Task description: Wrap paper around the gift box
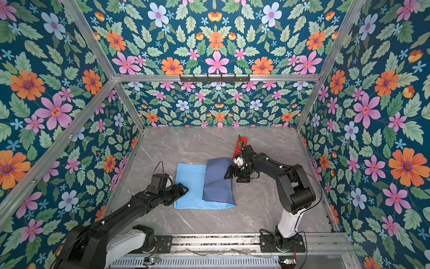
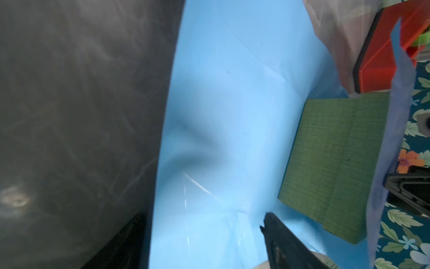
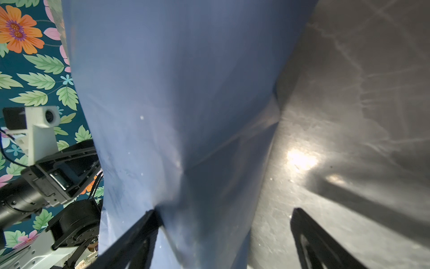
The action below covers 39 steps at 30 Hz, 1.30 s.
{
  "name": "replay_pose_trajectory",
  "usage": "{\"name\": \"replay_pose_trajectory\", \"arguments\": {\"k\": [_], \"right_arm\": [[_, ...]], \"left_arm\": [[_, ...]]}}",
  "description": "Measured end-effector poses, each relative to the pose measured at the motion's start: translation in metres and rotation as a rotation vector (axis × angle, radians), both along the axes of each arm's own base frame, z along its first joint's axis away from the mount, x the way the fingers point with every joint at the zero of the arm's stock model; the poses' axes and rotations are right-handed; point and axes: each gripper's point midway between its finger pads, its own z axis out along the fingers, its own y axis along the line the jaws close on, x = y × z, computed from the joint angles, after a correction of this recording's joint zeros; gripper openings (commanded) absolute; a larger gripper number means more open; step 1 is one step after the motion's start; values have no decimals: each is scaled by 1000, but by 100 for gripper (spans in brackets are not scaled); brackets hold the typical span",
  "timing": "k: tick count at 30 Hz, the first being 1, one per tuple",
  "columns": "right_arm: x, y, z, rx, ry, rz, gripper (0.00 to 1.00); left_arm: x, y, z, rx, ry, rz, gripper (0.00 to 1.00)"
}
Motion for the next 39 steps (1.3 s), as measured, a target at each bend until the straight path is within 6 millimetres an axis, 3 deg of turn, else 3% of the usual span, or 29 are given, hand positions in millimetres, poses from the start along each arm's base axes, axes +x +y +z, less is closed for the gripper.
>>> {"name": "replay_pose_trajectory", "arguments": {"k": [6,13,19,25,30,39], "right_arm": [[0,0,0,0,0,0,89],[0,0,0,-1,1,0,89],[0,0,0,-2,1,-1,89],[0,0,0,-2,1,-1,89],[0,0,0,-2,1,-1,89],[0,-1,0,-4,1,-1,89]], "left_arm": [[25,0,10,-1,-80,-37,77],[50,7,13,31,-106,-57,56],[67,12,23,80,-144,-55,49],[66,15,25,103,-135,-61,43],[63,14,35,98,-147,-75,29],[52,9,34,82,-110,-116,2]]}}
